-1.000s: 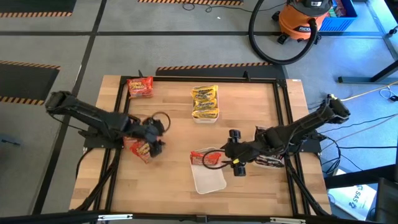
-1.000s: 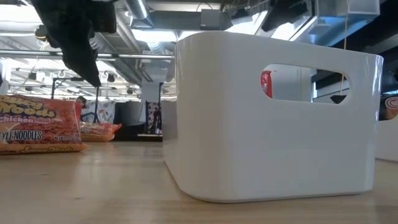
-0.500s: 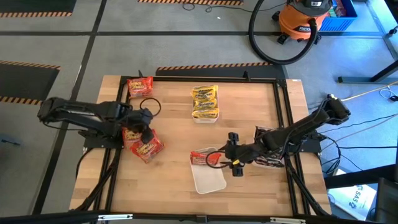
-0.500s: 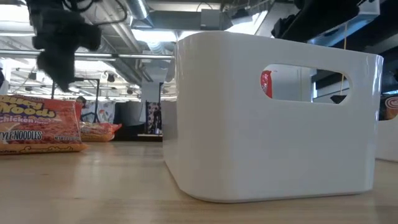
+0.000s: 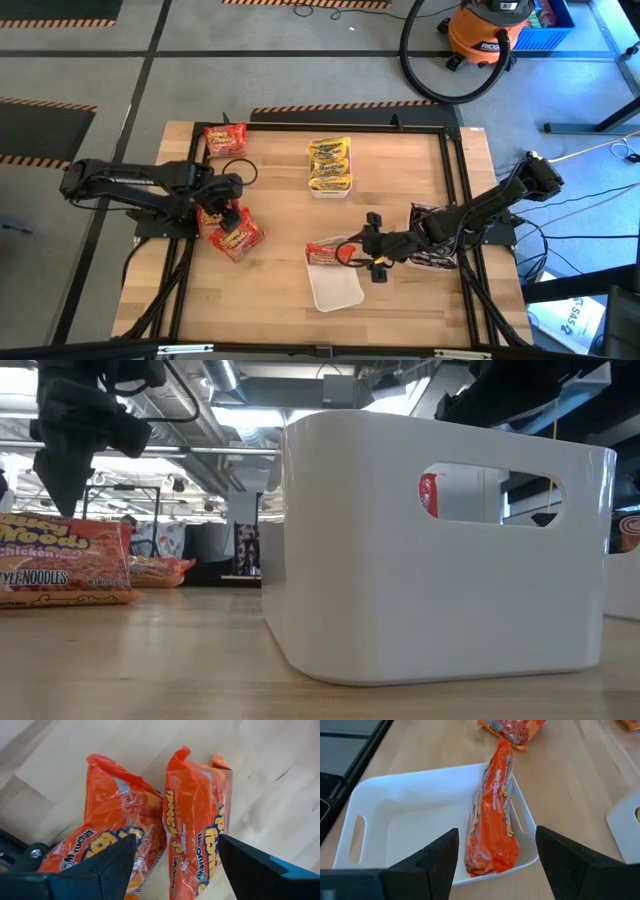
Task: Sort Maruchan noodles
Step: Put the bottom right orange noodle pack into bottom white bin
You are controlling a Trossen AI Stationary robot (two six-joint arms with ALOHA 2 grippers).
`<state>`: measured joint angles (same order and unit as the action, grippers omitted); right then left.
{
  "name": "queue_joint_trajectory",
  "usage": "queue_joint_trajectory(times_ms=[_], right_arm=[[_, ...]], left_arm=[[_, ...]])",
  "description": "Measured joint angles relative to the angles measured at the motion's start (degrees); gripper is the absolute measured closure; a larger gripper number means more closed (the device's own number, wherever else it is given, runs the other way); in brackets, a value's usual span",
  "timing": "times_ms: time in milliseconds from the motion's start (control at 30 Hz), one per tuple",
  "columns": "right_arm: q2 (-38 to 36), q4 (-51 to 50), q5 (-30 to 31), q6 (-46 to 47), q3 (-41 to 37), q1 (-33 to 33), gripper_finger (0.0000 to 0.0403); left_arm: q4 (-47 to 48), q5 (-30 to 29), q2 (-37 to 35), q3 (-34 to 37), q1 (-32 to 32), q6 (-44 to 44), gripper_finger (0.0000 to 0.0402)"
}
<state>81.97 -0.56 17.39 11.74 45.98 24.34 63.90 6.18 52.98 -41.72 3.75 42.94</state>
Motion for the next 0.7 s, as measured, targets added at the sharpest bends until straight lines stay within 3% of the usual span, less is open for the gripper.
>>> queue_joint_trajectory(times_ms=[500,700], right_arm=[[0.8,0.7,0.8,-1.6,0.1,0.0,0.0160],[1.4,1.1,1.6,-1.6,0.0,0.0,0.0160]], left_arm=[[-20.9,14.3,0.0,13.6,0.0,2.4,0.0130],[-31.2,17.5,1.2,19.0,-0.1,6.1,0.0131]])
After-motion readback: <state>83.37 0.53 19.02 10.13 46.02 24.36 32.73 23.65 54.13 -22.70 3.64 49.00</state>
